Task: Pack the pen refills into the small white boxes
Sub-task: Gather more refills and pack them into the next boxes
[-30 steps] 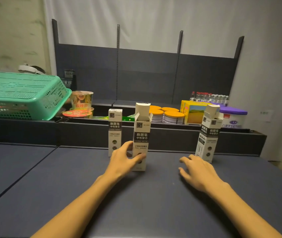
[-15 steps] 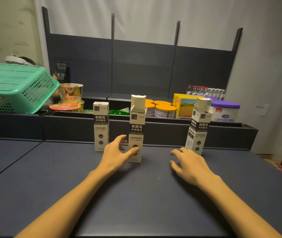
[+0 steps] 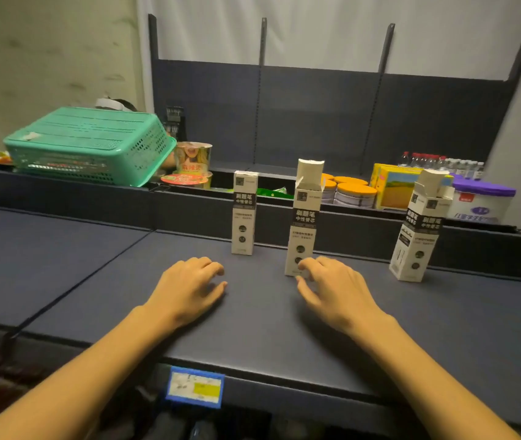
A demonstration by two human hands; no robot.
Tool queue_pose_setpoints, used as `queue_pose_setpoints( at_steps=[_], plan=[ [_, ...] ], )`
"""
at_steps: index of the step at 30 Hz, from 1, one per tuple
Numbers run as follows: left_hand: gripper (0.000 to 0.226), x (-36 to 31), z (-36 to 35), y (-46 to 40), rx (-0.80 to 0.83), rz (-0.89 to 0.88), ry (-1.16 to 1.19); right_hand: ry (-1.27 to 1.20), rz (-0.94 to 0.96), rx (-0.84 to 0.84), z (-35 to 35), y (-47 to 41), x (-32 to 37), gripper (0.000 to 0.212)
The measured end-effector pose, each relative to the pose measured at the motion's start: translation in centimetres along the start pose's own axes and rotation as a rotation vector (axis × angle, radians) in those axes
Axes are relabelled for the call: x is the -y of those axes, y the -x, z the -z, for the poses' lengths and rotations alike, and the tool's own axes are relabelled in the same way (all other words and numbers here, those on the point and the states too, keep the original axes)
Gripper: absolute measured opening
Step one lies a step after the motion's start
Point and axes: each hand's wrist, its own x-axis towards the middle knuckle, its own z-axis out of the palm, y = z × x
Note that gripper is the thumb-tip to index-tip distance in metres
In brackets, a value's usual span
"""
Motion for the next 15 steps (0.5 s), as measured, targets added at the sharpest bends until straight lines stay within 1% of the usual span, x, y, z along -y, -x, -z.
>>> queue_pose_setpoints(
  at_steps=[3,7,15],
  plan=[
    [0.019,3.1,1.6,2.5,0.006,0.042,-0.044,-0.019,0.051,0.028,-1.0,-1.5,4.1,0.034],
    [0.035,8.2,4.4,6.2,-0.005,0.097,-0.079,-0.026,0.112,0.056,-2.6,-3.9,10.4,0.037],
    [0.043,21.6,10.7,15.9,-0.038,0.236,-0.082,-0.091,0.168,0.049,-6.3,-8.4,26.1,0.035]
  ],
)
